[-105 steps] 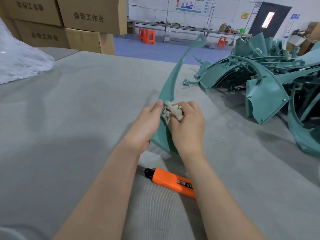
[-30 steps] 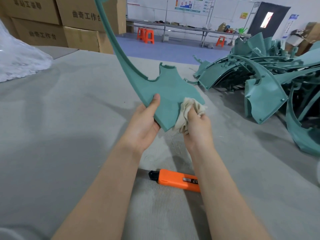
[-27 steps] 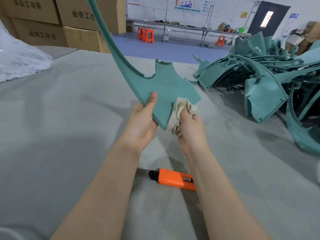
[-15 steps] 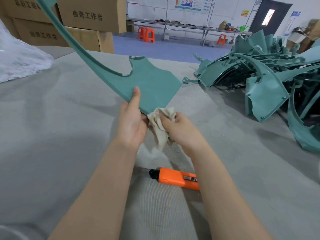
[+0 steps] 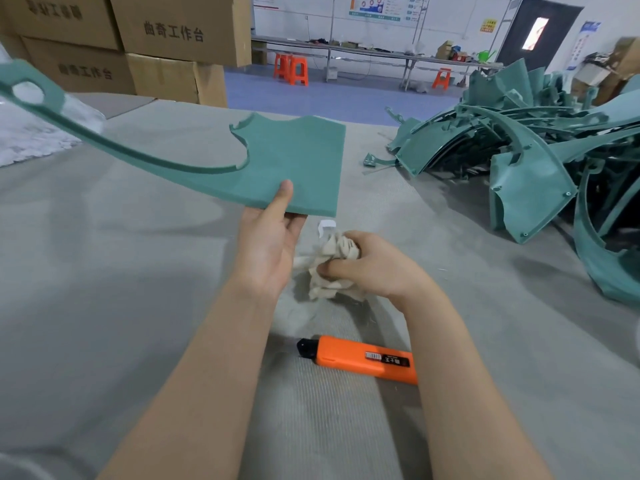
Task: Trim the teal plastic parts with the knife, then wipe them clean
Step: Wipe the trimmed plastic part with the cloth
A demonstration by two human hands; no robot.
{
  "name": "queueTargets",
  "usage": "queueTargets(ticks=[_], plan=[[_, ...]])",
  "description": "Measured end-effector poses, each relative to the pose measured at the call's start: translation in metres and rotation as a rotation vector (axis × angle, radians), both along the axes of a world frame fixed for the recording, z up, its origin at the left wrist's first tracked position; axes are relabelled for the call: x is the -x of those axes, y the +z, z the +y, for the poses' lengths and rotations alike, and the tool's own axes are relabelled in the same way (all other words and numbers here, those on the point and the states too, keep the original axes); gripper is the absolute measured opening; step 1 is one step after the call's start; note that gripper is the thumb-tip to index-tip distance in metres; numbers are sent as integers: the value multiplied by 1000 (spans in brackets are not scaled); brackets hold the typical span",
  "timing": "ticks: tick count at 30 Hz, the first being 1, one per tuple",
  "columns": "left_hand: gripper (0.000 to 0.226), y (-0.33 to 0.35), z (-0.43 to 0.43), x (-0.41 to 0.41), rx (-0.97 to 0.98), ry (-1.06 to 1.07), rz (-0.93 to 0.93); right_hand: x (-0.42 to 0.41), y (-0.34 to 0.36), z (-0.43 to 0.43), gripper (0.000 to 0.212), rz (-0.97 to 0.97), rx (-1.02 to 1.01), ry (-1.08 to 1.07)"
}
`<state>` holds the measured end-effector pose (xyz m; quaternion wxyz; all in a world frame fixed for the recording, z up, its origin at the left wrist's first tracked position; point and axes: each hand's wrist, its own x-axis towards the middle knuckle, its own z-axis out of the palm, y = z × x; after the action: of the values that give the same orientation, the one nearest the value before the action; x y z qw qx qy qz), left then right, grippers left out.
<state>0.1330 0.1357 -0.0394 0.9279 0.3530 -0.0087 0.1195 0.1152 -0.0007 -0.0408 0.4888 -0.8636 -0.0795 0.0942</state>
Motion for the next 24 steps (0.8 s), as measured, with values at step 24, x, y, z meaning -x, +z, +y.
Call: queueTargets(ticks=[24], plan=[[18, 1, -25, 12, -272, -100, 3, -6, -4, 38, 62, -163, -966, -493]])
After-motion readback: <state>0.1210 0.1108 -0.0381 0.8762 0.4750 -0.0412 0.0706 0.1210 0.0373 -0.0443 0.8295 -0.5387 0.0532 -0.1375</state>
